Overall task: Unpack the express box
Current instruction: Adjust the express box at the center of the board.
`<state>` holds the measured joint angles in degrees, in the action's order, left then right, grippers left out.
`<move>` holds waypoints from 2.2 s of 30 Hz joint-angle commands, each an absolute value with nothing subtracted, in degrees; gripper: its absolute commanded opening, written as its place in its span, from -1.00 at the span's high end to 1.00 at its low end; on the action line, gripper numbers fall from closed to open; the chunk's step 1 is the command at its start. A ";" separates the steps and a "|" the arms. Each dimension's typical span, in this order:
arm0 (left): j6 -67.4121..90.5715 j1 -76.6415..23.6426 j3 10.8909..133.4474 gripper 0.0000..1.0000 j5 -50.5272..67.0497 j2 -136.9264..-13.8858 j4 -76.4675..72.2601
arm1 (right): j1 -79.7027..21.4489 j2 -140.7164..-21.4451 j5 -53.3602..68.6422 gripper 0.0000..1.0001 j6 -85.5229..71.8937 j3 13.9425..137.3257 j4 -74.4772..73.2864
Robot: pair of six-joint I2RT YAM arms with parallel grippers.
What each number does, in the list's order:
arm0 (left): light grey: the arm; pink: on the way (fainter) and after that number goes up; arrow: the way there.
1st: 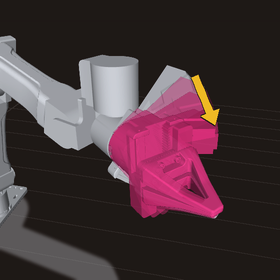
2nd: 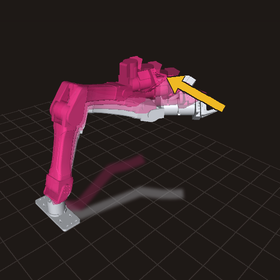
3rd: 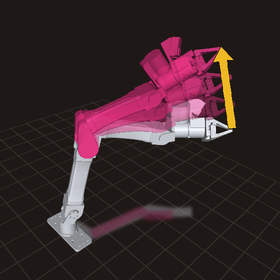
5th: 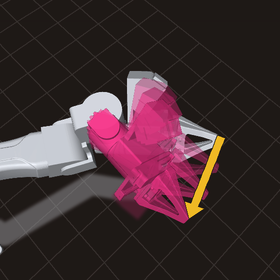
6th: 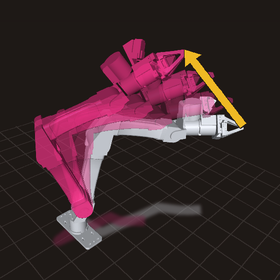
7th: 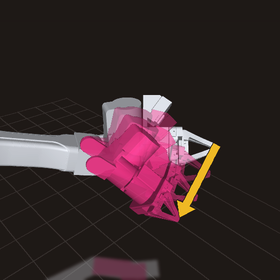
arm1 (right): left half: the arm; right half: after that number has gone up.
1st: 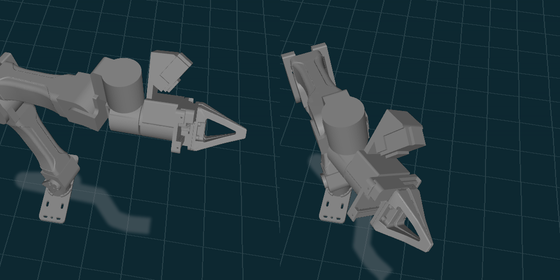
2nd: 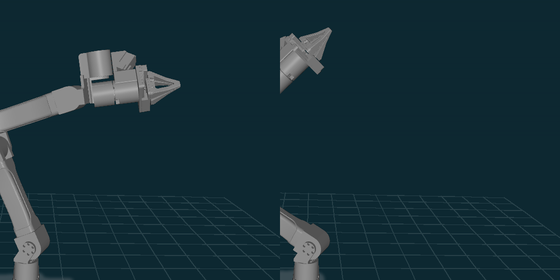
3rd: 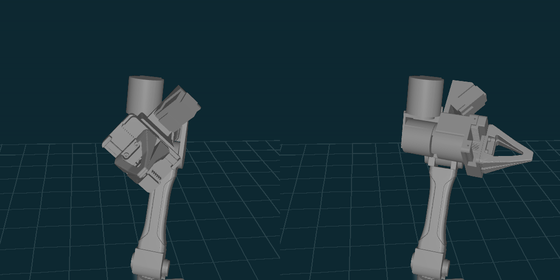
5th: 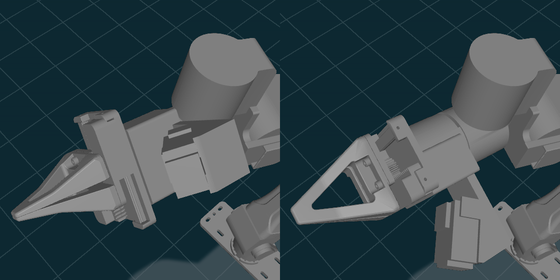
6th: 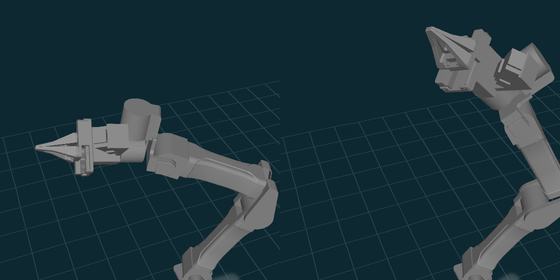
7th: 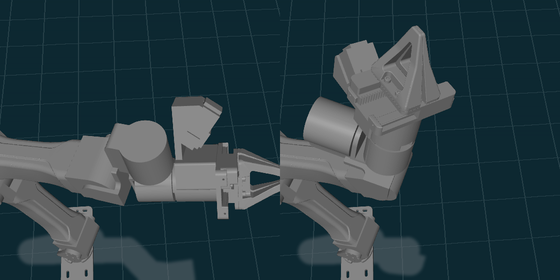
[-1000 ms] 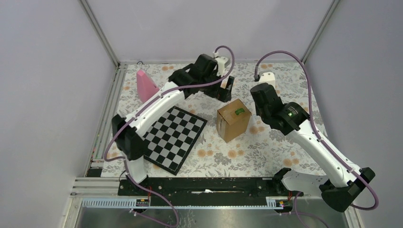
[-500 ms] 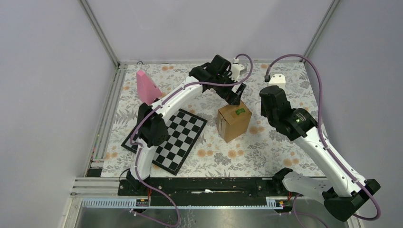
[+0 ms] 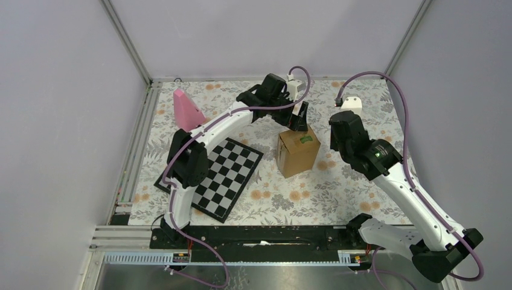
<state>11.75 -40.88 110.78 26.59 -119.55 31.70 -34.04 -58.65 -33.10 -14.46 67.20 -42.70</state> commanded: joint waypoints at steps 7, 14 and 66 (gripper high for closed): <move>19.77 -40.76 113.19 -0.98 19.26 -124.23 31.46 | -33.62 -58.34 -32.72 1.00 -15.22 66.70 -39.16; 29.35 -40.86 111.85 -0.98 8.31 -125.80 33.35 | -33.53 -59.96 -33.38 1.00 -14.71 66.38 -38.13; -3.09 -52.32 120.32 -0.98 -0.56 -124.78 37.65 | -27.33 -51.30 -35.15 1.00 -19.76 60.88 -30.76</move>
